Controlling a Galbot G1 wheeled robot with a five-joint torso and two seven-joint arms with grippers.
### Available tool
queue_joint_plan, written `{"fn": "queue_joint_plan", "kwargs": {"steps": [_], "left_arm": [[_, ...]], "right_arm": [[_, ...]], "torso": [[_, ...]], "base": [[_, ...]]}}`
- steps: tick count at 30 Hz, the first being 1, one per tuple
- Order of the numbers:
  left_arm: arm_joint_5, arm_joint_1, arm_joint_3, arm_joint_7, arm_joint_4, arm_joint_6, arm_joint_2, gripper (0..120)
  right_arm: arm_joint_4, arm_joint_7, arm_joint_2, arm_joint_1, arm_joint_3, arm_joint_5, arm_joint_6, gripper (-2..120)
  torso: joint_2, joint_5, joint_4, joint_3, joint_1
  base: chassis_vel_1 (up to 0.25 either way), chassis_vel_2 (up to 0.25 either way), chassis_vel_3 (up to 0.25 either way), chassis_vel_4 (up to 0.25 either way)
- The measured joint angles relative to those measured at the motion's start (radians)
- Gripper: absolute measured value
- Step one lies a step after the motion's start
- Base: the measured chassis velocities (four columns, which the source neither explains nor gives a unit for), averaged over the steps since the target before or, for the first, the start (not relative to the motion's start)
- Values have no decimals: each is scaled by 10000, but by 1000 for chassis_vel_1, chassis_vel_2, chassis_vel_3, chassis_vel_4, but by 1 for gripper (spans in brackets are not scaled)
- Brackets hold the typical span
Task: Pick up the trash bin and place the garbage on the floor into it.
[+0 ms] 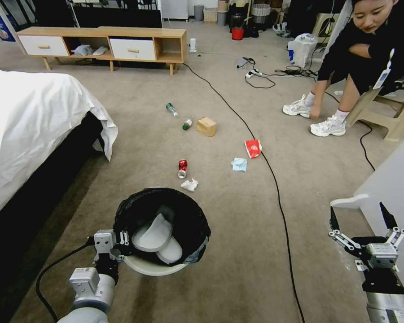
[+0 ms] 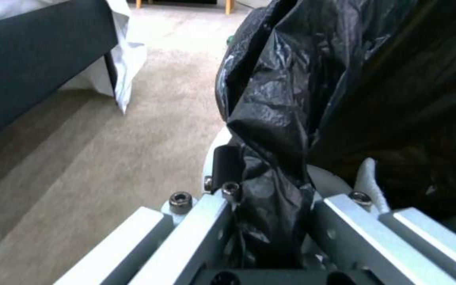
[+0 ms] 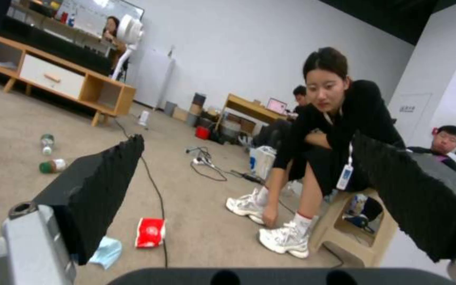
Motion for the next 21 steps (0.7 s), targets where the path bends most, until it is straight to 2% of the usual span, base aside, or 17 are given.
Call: {"fn": "queue_joint_plan", "kwargs": {"steps": [3,6,8,15,17,21], "left_arm": [[5,14,0,-3,8,-5,-8,1],[6,17,1,0,14,-7,-10,1],[6,18,2,11,15,-10,-10,1],[12,14,4,0,20,-17,-38,1],[19,18,3,0,22,-17,-41,1],[29,26,-5,-13,22,-17,-41,1]], "right_arm": [[-25,-8,11,3,-6,-14,0,100],[-40,-8,20,4,-6,-16,0,100],[-50,-8,22,3,-6,-18,0,100],[-78,-10,21,3,-12,-19,49,100],[-92,-11,20,6,-26,-19,63,100],[-110,-18,19,11,-40,-20,75,100]], "torso": [[0,7,4,1,0],[0,-2,1,1,1],[0,8,1,1,0],[0,-2,0,0,0],[-1,7,1,1,1],[-1,3,2,0,1]], "base": [[-252,237,227,-245],[-241,242,239,-249],[-247,229,241,-242],[-232,235,232,-239],[-213,214,223,-206],[-172,179,193,-185]]}}
